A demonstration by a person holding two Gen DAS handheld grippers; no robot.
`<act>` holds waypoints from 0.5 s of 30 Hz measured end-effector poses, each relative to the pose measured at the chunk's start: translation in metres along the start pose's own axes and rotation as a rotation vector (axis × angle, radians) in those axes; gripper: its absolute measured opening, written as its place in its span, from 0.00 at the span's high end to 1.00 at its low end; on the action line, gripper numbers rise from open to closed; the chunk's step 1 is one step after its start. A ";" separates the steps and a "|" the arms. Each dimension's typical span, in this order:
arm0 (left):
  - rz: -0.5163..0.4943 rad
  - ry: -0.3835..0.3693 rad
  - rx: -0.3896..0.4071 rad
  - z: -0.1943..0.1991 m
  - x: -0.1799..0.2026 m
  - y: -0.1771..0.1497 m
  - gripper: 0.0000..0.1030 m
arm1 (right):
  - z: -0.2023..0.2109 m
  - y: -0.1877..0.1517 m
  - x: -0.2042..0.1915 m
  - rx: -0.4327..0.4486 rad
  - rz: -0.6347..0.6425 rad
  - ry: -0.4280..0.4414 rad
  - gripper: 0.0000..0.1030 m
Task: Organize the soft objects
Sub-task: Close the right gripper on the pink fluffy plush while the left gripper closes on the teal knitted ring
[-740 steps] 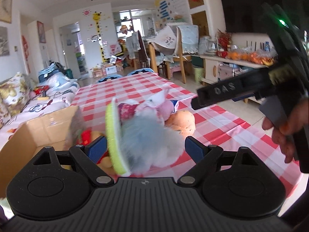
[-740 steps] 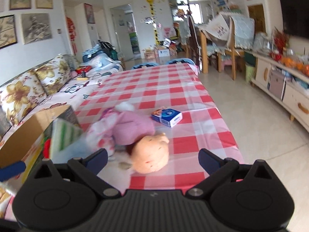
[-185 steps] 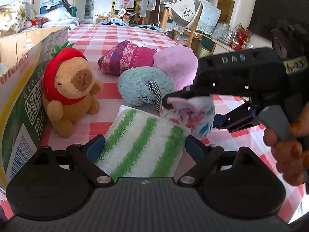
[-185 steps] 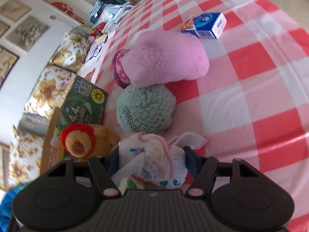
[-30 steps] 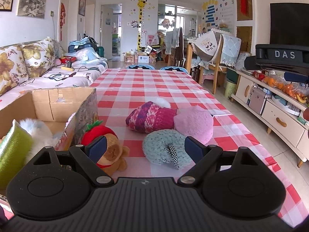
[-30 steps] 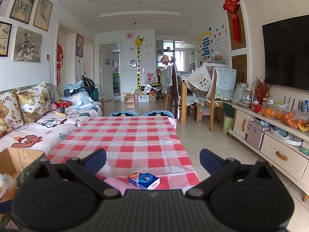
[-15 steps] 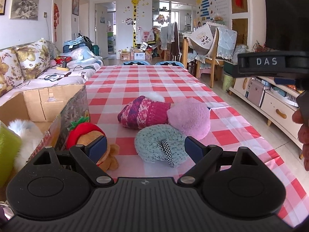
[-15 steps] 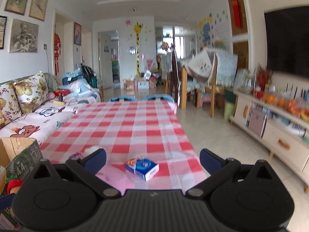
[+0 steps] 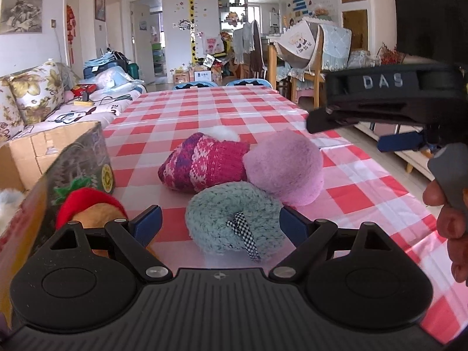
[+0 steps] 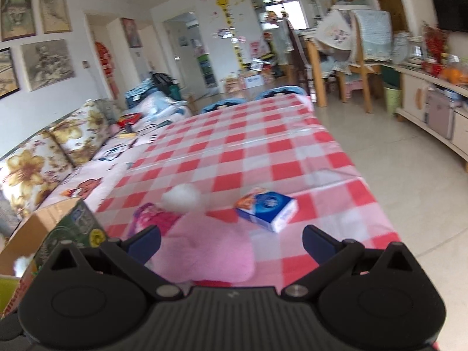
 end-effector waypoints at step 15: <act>-0.158 0.000 0.051 -0.018 0.015 0.000 0.00 | -0.058 -0.010 -0.007 -0.136 0.058 0.073 0.02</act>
Point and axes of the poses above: each gripper's, at about its wrist camera, not at the fingertips, and z roughly against the way its jaws point, x to its right, y to its top, the point moved 1 cm from there along -z, roughly the way its jaws point, and after that the axes turned 3 degrees about y, right-handed, at the moved point
